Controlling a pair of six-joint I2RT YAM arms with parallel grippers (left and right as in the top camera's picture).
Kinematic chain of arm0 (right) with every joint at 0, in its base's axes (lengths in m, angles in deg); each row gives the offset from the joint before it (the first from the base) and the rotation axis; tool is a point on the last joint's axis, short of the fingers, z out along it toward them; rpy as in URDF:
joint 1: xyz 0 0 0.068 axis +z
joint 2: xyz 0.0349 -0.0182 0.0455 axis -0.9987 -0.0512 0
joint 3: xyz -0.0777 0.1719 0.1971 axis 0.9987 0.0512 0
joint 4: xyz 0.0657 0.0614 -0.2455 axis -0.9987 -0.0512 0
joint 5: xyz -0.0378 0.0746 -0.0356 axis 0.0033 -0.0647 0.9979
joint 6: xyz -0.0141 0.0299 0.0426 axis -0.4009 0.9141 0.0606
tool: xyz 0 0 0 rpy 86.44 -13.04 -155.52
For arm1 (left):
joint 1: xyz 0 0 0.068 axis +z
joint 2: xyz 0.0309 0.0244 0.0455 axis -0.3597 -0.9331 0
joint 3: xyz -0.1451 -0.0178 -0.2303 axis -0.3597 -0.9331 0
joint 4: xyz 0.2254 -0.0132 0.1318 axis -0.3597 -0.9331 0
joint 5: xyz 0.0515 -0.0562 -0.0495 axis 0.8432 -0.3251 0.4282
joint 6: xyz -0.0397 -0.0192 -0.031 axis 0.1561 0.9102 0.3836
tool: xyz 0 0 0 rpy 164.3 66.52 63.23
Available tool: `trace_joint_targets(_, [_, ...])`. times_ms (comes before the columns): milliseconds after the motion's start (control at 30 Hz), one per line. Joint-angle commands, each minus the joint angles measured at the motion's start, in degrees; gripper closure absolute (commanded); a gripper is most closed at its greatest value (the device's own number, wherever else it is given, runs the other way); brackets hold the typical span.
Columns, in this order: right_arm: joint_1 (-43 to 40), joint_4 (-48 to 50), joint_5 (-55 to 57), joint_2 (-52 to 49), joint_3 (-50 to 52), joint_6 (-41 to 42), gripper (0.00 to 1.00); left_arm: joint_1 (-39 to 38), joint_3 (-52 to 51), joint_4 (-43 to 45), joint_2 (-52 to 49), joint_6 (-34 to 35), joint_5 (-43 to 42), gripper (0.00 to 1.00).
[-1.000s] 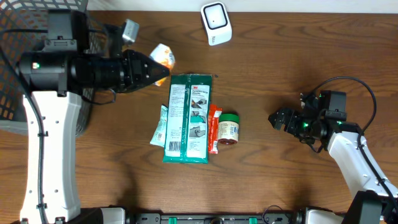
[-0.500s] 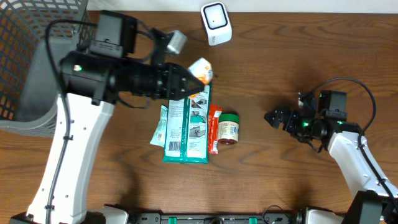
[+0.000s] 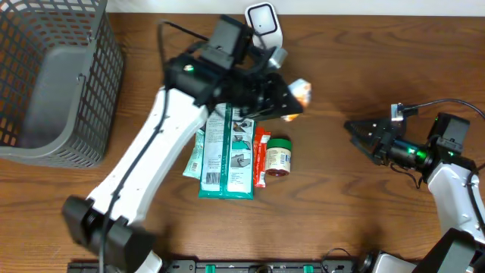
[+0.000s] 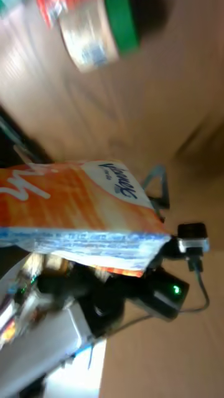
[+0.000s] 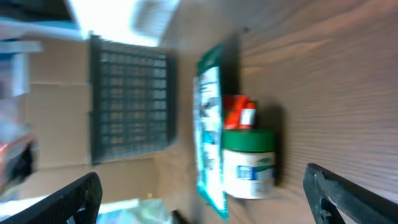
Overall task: Scan the item barcode
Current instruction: 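Lift the orange tissue pack toward the scanner, right gripper moving in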
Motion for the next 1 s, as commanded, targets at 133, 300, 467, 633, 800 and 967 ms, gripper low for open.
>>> trace_joint_targets(133, [-0.1,7.6,-20.0,0.8,-1.0,2.3,0.01,-0.1,-0.1,12.4,-4.3,15.0,-17.6,0.92])
trace_joint_targets(300, [2.4,10.7,-20.0,0.8,-1.0,2.3,0.02,0.1,-0.1,16.6,-4.2,18.3,-22.1,0.92])
trace_joint_targets(467, [6.1,16.7,-20.0,0.8,-1.0,4.9,0.04,2.3,-0.1,17.2,-4.2,19.1,-22.9,0.92])
trace_joint_targets(633, [8.5,31.5,-19.9,1.1,-1.0,18.6,0.01,7.9,0.0,18.5,-4.2,19.0,-27.6,0.92])
trace_joint_targets(800, [11.6,54.2,-19.9,2.3,-1.0,37.7,0.01,11.3,-0.1,18.5,-4.2,19.0,-28.5,0.92])
trace_joint_targets(967, [16.0,85.1,-14.7,2.3,-1.0,64.7,0.19,11.1,-0.1,18.9,-4.2,19.1,-30.3,0.92])
